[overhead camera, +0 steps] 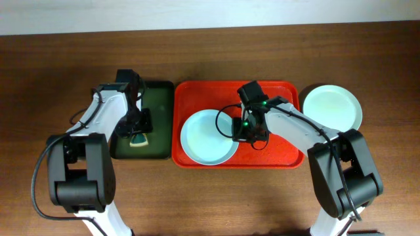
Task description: Clean dirty plates on tray and stack at the side
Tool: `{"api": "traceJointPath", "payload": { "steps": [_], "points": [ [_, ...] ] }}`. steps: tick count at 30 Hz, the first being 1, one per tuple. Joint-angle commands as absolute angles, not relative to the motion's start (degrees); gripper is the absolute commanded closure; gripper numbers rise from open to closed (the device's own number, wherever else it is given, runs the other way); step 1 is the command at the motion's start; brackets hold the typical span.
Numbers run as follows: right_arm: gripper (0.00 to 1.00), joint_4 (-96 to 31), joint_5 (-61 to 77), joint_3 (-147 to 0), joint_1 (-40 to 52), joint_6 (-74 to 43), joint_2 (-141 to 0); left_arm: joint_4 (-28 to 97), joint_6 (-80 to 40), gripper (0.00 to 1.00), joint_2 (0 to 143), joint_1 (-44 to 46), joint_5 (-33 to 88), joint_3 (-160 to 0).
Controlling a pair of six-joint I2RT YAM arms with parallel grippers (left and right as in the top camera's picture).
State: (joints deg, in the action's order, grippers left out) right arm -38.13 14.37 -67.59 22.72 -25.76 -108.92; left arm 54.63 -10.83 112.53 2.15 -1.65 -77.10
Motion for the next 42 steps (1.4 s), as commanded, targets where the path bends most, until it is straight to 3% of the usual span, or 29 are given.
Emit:
{"api": "traceJointPath", "payload": {
  "steps": [1,3,4,6,16,20,22,23,29,42],
  "points": [
    [0.88,-38.3,12.8,-67.4,23.2,-26.0,-109.4,62.9,-11.0,0.34,112.5,1.7,0.6,-85.7],
    [0.86,-38.3,12.8,-67.4,23.2,-26.0,-109.4,69.3,-11.0,0.34,112.5,1.6,0.6,-94.8],
    [0.86,-38.3,12.8,-67.4,23.2,-26.0,-109.4,72.4,-11.0,0.28,112.5,1.0,0.6,-101.4],
    [0.85,-38.3,12.8,-67.4,23.2,-26.0,-109.4,73.4,-11.6,0.0,112.5,-0.8,0.6,-107.7],
    [0.78,-37.6,12.8,-66.9,23.2,-26.0,-109.4,71.2,-14.5,0.01,112.6,-15.2,0.0,-111.6],
    [0.79,-36.1,12.9,-65.5,23.2,-26.1,-109.4,71.2,-14.5,0.01,112.6,-15.7,0.0,-111.6],
    [0.94,-36.2,12.8,-65.5,23.2,-27.7,-109.4,71.2,-14.5,0.01,112.6,-15.7,0.0,-111.6],
    [0.96,-36.2,12.8,-65.5,23.2,-29.1,-109.4,71.2,-14.5,0.0,112.6,-15.7,0.0,-111.6],
    [0.96,-38.8,13.3,-67.1,21.2,-29.2,-109.2,71.2,-14.5,0.01,112.6,-15.7,0.0,-111.6],
    [0.96,-57.5,14.8,-90.0,18.4,-27.7,-108.6,71.2,-14.5,0.01,112.6,-15.9,0.0,-111.6]
  ]
}}
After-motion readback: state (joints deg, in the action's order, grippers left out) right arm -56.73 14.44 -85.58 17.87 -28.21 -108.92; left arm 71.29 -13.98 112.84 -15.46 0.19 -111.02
